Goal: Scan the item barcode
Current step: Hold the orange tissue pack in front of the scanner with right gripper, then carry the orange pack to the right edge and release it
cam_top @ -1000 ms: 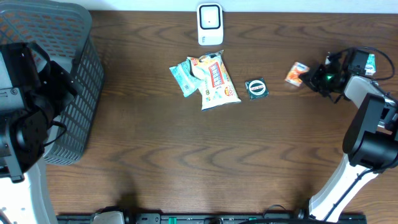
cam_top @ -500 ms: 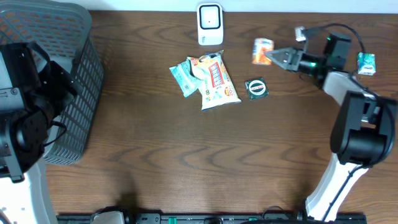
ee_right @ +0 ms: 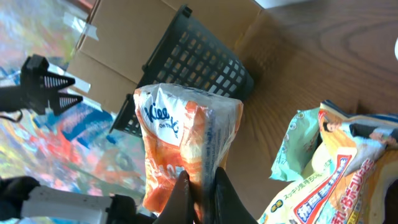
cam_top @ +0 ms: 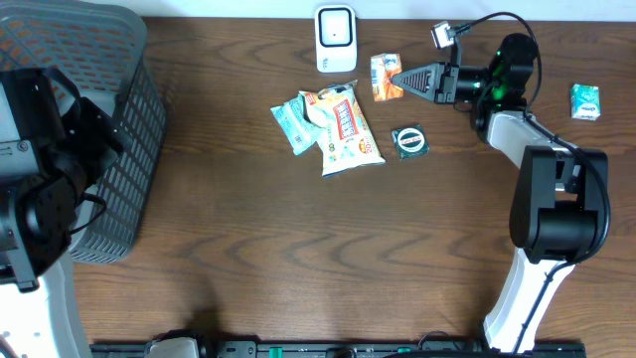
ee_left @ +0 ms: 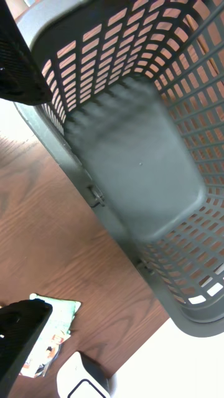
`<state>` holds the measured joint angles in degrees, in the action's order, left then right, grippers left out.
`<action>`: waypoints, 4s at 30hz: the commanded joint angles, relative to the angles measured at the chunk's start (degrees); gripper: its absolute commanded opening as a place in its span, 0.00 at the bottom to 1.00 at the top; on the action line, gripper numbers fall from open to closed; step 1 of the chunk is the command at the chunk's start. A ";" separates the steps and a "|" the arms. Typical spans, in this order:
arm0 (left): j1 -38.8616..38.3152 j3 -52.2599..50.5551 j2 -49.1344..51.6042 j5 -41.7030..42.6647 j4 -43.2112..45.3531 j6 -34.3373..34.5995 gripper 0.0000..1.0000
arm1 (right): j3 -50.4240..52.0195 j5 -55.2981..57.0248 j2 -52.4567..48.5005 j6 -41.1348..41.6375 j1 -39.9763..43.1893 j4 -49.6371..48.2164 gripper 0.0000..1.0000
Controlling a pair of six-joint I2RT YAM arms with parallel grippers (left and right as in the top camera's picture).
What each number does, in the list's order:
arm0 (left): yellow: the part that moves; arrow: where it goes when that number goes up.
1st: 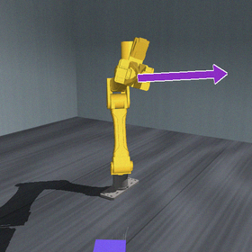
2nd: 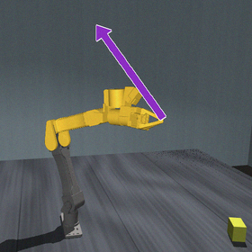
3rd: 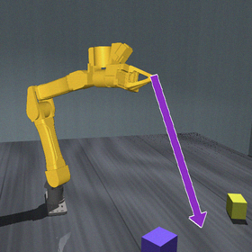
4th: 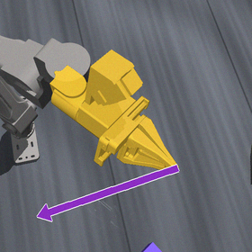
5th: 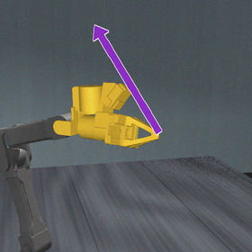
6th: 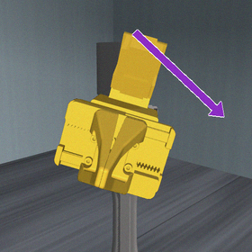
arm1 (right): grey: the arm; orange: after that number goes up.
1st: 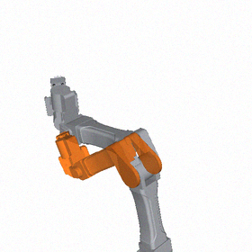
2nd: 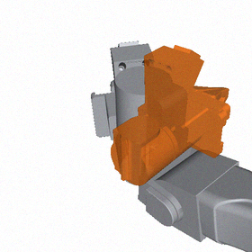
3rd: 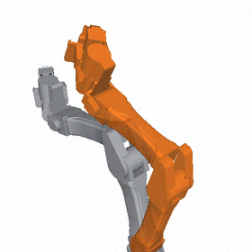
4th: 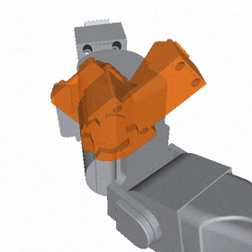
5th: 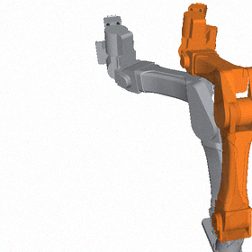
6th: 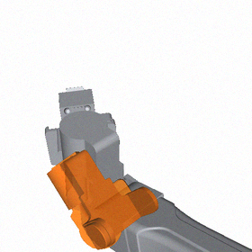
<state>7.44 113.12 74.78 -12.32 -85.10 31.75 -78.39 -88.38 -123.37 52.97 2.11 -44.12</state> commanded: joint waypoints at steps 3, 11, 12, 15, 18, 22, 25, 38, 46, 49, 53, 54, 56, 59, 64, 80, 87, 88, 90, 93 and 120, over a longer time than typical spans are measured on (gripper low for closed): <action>0.31 0.42 0.07 -0.15 -0.13 0.50 0.98 | -0.44 -1.07 -0.61 4.24 -0.07 -0.24 0.01; 0.31 0.42 0.07 -0.15 -0.15 0.50 0.98 | -0.44 -1.07 -0.61 3.58 -1.51 -0.26 0.01; 0.31 0.42 0.07 -0.15 -0.13 0.50 0.98 | -0.44 -1.07 -0.61 3.61 -1.64 -0.26 0.01; 0.31 0.42 0.07 -0.15 -0.15 0.50 0.98 | -0.44 -1.09 -0.61 4.07 -2.03 -0.26 0.01; 0.31 0.42 0.07 -0.15 -0.15 0.50 0.98 | -0.44 -1.09 -0.61 4.46 -2.56 -0.26 0.01; 0.31 0.42 0.07 -0.13 -0.15 0.50 0.98 | -0.44 -1.09 -0.61 4.13 -3.02 -0.26 0.01; 0.31 0.42 0.07 -0.15 -0.13 0.50 0.98 | -0.44 -0.81 -0.61 3.98 -2.99 -0.26 0.01; 0.31 0.42 0.07 -0.13 -0.13 0.50 0.98 | -0.46 10.21 -0.61 2.69 -7.06 -0.59 0.01; 0.31 0.42 0.07 -0.15 -0.13 0.50 0.98 | -3.61 23.58 -0.61 2.45 -10.03 -1.68 0.02; 0.31 0.42 0.07 -0.15 -0.15 0.50 0.98 | -6.64 25.51 -0.61 1.36 -10.08 0.83 0.02; 0.31 0.42 0.07 -0.15 -0.15 0.50 0.98 | -11.67 28.65 -0.61 -2.89 -10.69 8.87 0.01; 0.31 0.42 0.07 -0.15 -0.13 0.48 0.98 | -12.90 29.35 -0.61 -4.72 -10.95 11.43 0.02; 0.31 0.42 0.07 -0.15 -0.13 0.50 0.98 | -15.85 32.02 -0.61 -9.77 -11.67 18.97 0.02; 0.31 0.42 0.07 -0.15 -0.13 0.50 0.98 | -21.05 40.22 -0.61 -20.11 -12.98 34.97 0.02; 0.31 0.42 0.07 -0.15 -0.13 0.50 0.98 | -32.57 64.65 -0.61 -38.29 -16.48 64.06 0.01; 0.31 0.42 0.07 -0.15 -0.13 0.50 0.98 | -43.12 118.27 -5.38 -76.52 -27.78 69.94 0.01; 0.31 0.42 0.07 -0.15 -0.15 0.50 0.98 | -43.15 110.90 -9.94 -83.82 -27.76 57.66 0.01; 0.31 0.42 0.07 -0.15 -0.13 0.50 0.98 | -43.15 110.95 -10.78 -85.92 -27.76 55.01 0.01; 0.31 0.42 0.07 -0.13 -0.13 0.50 0.98 | -43.12 110.36 -12.26 -89.53 -27.76 51.01 0.01; 0.31 0.42 0.07 -0.15 -0.15 0.50 0.98 | -43.12 109.39 -14.53 -94.38 -27.80 48.43 0.01; 0.31 0.42 0.07 -0.15 -0.15 0.50 0.98 | -44.09 117.39 -16.52 -88.83 -26.69 45.88 0.01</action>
<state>7.46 113.12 74.81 -12.32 -85.10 31.75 -121.01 25.36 -143.85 -43.27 -25.65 0.67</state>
